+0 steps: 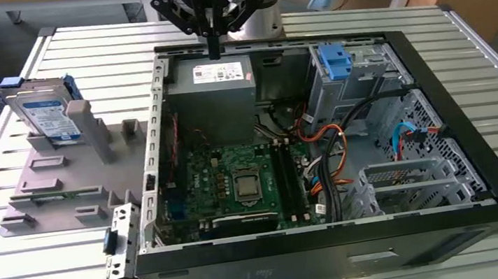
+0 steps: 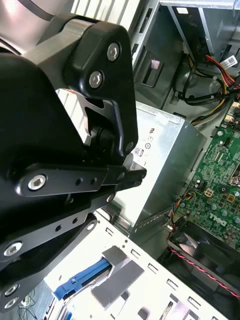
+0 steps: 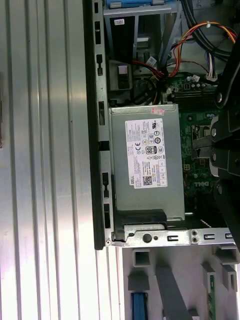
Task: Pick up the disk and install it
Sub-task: 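Reach for the disk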
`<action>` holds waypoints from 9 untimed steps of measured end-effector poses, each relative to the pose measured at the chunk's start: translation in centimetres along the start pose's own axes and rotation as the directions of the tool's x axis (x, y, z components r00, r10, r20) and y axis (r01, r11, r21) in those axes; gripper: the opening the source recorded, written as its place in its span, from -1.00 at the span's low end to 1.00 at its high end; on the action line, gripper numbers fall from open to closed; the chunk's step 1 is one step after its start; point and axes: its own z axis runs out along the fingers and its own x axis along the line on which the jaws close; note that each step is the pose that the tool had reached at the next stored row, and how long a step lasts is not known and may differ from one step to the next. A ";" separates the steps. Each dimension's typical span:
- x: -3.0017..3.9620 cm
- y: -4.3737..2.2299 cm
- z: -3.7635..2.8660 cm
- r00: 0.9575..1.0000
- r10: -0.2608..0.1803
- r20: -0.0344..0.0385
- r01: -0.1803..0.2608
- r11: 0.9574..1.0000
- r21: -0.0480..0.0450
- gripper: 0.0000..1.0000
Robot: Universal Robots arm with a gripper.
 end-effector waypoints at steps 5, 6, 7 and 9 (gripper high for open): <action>0.40 -0.03 -0.01 1.000 0.000 0.000 0.000 1.000 0.000 -0.79; 0.51 -0.04 -0.01 1.000 0.000 0.000 0.000 1.000 0.000 -0.79; 0.62 -0.05 -0.01 1.000 0.000 0.000 0.000 1.000 0.000 -0.79; 0.88 -0.06 -0.02 1.000 0.000 0.000 0.000 1.000 0.000 -0.79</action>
